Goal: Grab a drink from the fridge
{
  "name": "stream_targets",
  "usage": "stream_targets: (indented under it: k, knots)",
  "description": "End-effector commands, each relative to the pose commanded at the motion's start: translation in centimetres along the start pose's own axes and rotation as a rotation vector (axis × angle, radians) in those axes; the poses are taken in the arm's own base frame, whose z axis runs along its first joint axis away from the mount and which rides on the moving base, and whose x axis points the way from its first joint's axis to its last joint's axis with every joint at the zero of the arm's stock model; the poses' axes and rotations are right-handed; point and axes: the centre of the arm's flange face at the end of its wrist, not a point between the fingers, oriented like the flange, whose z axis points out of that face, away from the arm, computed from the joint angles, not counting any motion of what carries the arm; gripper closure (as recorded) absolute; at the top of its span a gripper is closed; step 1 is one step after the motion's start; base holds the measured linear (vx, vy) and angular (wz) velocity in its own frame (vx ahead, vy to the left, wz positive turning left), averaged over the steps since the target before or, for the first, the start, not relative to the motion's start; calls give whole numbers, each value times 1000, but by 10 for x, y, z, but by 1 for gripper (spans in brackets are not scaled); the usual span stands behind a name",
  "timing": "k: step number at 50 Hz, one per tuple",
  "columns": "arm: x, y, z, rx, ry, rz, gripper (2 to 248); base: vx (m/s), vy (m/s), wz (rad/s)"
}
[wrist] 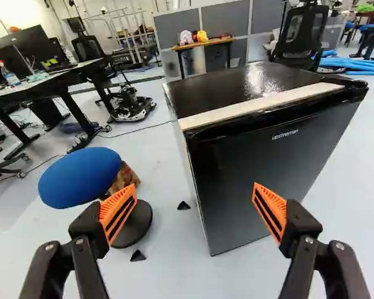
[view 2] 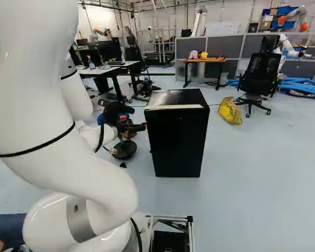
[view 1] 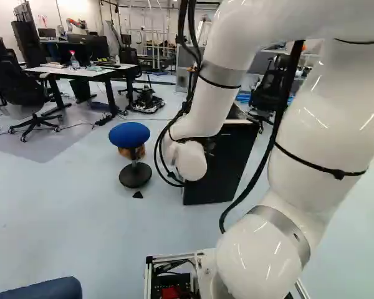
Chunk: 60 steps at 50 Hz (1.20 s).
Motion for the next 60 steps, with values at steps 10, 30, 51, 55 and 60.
stream_targets:
  k: [10, 30, 51, 55, 60]
  knots:
    - [-6, -6, 8, -35, 22, -3, 3, 0, 0, 0]
    - [-21, -21, 22, -85, 72, -21, 3, 0, 0, 0]
    - [-35, -21, 33, -150, 126, -48, 3, 0, 0, 0]
    - [-38, -21, 35, -158, 133, -55, 3, 0, 0, 0]
    - [-42, -21, 38, -164, 142, -65, 3, 0, 0, 0]
